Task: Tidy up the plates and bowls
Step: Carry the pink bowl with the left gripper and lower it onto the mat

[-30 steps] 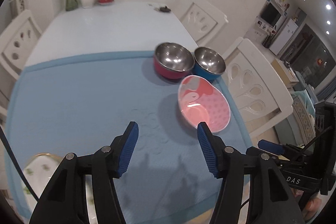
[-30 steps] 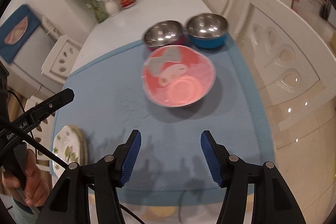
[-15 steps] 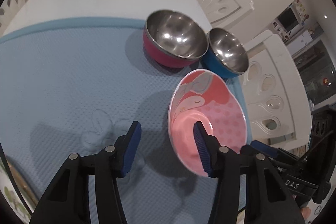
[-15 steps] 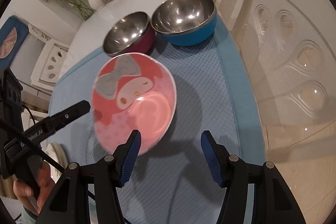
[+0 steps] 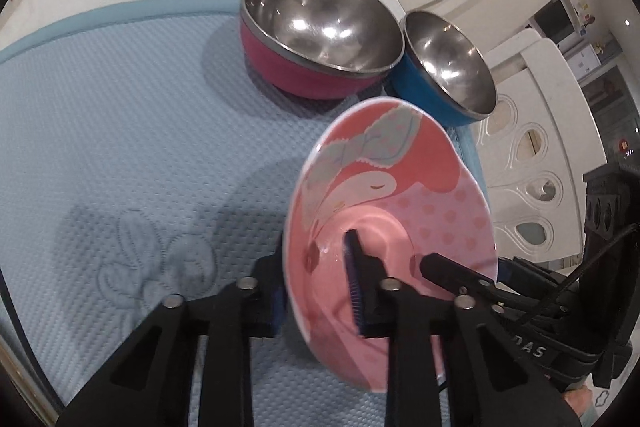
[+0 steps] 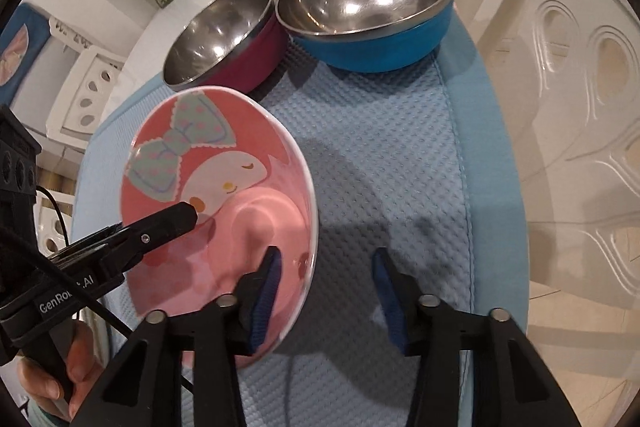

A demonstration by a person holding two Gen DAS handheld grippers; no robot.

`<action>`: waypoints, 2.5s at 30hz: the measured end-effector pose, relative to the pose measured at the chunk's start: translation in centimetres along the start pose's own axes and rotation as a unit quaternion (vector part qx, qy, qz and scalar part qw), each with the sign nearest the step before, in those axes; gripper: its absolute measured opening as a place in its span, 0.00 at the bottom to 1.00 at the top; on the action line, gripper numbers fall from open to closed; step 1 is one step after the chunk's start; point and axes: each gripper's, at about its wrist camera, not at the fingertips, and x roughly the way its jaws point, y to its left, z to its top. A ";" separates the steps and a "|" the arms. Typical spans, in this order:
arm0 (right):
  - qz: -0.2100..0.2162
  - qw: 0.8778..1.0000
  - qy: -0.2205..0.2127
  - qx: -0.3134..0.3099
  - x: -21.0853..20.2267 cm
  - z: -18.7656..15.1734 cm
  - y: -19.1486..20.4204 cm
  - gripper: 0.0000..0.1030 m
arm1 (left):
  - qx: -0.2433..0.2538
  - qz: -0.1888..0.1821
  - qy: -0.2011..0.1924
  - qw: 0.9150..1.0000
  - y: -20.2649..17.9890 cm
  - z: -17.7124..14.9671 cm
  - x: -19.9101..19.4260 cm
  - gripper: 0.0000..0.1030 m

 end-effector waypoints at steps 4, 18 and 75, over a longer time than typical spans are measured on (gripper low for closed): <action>0.002 1.000 0.004 -0.005 0.6 -0.1 0.2 0.20 | 0.003 0.001 -0.005 1.000 -0.3 -0.1 -0.1 0.13; -0.002 0.999 -0.034 -0.026 -4.4 -2.6 3.9 0.18 | 0.021 0.005 -0.065 0.998 -1.7 -3.1 -6.9 0.13; -0.014 1.000 -0.011 0.023 -5.9 -14.4 9.3 0.19 | -0.003 0.000 -0.059 0.998 7.0 -15.8 -11.3 0.14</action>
